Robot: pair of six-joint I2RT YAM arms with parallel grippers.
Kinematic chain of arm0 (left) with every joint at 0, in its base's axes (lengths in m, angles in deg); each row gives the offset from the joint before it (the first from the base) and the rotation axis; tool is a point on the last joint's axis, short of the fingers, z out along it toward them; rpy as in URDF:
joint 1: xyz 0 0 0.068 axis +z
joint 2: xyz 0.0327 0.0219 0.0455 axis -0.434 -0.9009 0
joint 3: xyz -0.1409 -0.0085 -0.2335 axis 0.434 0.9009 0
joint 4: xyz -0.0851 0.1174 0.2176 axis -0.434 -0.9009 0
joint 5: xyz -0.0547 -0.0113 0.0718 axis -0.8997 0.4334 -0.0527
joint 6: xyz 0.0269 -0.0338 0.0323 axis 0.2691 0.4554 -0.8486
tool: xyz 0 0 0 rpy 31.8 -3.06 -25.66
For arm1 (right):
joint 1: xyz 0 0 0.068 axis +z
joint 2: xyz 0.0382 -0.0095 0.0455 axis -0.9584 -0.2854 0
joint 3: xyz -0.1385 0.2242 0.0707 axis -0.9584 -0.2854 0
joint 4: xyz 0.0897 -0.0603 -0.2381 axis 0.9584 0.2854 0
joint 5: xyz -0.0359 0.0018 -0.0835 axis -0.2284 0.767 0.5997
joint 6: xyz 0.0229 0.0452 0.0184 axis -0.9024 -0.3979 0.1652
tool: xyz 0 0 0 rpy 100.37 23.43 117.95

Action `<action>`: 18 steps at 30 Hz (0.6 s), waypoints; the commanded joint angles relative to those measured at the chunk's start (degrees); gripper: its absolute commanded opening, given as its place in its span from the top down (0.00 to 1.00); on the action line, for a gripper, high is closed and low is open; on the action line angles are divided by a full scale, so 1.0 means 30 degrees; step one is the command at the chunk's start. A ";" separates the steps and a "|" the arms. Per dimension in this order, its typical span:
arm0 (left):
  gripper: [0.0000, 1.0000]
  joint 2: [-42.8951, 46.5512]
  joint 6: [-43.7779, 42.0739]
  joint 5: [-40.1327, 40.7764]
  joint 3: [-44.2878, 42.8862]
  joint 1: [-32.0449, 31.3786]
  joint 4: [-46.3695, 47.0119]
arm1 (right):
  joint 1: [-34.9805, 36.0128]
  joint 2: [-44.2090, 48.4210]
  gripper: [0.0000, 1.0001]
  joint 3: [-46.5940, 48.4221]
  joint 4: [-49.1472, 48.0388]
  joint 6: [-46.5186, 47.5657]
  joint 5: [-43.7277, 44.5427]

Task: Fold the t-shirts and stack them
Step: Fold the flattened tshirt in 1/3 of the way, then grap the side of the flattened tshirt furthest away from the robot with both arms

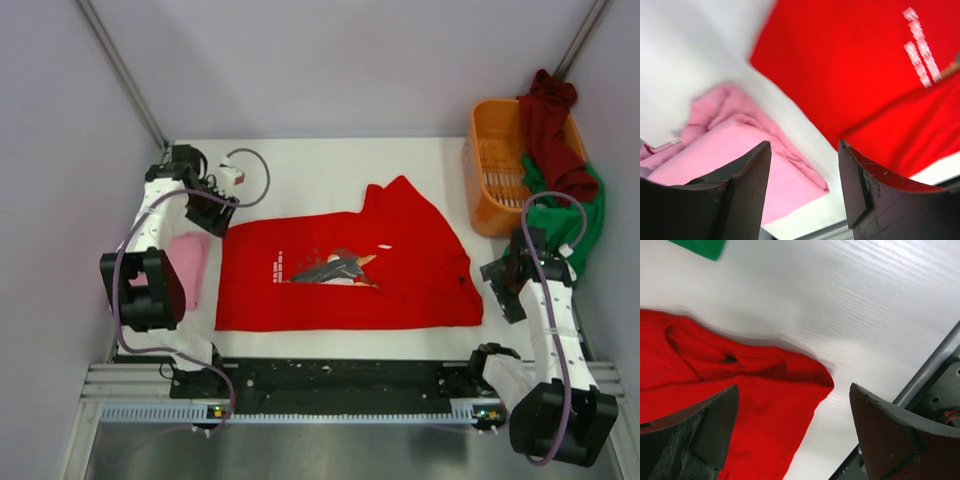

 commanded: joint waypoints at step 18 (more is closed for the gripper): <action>0.44 -0.6504 0.4817 -0.2933 -0.3342 0.2985 0.2515 | 1.0669 -1.6822 0.21 1.9937 -0.4494 1.7879 -0.3971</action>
